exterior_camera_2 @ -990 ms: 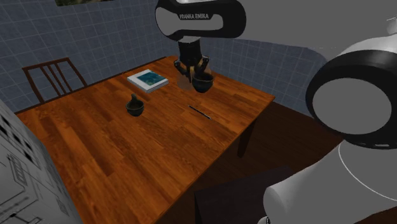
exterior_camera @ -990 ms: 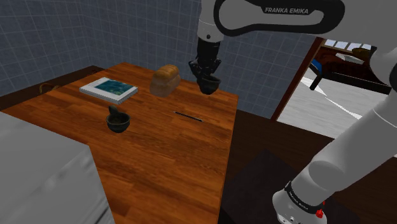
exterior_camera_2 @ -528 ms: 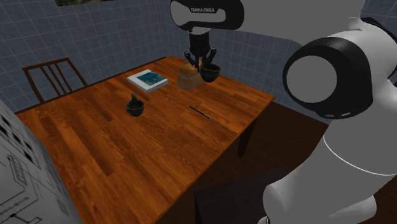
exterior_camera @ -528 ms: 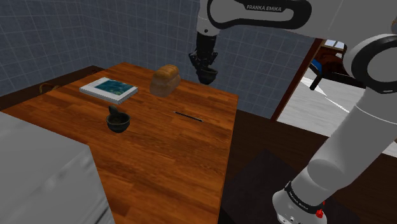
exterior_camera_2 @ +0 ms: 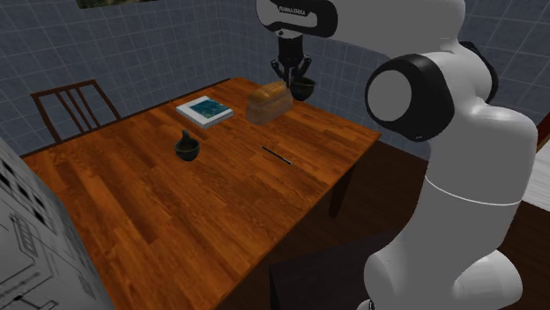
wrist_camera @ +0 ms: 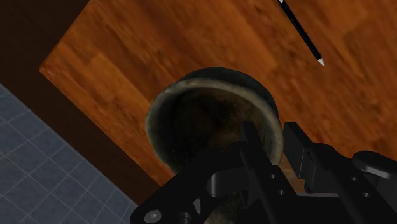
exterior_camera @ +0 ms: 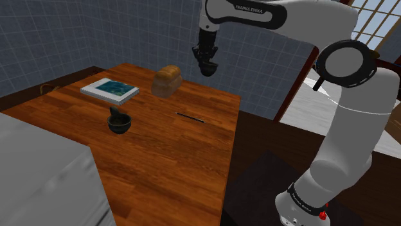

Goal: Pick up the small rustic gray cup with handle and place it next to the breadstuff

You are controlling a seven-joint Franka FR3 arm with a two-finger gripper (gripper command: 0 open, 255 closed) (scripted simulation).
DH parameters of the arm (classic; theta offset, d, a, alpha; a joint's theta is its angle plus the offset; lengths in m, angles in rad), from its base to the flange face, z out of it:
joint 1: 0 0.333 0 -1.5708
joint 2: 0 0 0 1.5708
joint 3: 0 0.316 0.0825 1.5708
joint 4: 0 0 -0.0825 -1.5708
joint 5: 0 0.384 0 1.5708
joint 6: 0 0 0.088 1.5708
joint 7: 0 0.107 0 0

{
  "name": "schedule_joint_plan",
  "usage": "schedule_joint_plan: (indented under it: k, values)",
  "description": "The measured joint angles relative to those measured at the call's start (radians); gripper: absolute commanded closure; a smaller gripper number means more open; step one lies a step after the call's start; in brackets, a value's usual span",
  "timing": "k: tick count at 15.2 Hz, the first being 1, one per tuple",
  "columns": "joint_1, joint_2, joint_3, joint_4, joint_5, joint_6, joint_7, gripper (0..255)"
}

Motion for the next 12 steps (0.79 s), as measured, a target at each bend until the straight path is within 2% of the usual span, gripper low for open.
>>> schedule_joint_plan:
  k: [2,3,5,12]
  values:
    - [0.006,0.085,-0.014,0.124,-0.025,-0.038,-0.029,255]
    - [0.021,0.146,-0.021,0.223,-0.044,-0.076,-0.043,255]
    - [0.026,0.195,-0.03,0.286,-0.056,-0.09,-0.058,255]
    - [0.0,0.172,-0.029,0.157,-0.049,0.014,-0.048,255]
